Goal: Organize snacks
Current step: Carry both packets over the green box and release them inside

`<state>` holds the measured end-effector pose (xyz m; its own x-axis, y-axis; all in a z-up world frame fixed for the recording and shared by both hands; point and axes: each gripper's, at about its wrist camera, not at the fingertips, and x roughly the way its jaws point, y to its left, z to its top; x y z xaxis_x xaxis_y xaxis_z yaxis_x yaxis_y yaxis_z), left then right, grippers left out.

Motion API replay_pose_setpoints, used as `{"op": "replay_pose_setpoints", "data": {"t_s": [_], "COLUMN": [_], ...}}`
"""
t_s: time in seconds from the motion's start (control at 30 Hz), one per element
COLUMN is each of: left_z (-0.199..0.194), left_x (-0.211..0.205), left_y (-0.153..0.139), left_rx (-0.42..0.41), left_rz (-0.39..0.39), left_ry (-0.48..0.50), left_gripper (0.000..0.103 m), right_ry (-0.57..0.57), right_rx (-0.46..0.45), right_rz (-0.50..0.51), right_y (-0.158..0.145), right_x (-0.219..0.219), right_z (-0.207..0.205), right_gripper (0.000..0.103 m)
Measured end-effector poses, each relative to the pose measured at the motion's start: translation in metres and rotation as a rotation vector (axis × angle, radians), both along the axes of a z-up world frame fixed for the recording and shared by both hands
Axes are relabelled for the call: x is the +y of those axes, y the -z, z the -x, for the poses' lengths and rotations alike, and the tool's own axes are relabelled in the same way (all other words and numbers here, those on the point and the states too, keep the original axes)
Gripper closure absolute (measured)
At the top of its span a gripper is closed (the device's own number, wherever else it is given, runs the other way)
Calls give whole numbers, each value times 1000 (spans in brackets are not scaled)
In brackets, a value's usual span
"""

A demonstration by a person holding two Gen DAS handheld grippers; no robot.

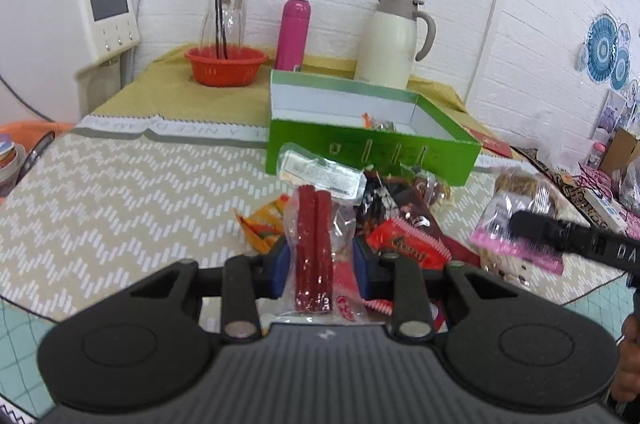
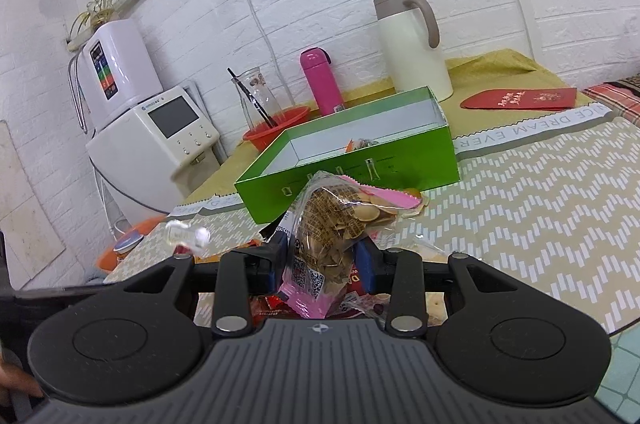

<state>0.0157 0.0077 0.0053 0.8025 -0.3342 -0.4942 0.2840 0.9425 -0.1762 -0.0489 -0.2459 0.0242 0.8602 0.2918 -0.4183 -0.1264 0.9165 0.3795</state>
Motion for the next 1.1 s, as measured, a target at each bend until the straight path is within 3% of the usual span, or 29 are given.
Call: {"op": "replay_pose_setpoints", "data": {"t_s": [0.17, 0.37, 1.1], "left_z": [-29, -46, -13], "left_x": [-21, -32, -25], "left_y": [-18, -34, -27], "left_rx": [-97, -133, -171], "left_rz": [-18, 12, -20], "left_ry": [-33, -37, -67], "left_gripper": [74, 74, 74], "right_ry": [-27, -5, 0], "right_rx": [-13, -56, -88], "right_rz": [39, 76, 66], "right_y": [-7, -23, -20], "right_x": [15, 18, 26], "right_z": [-11, -16, 0], "right_gripper": [39, 39, 39]}}
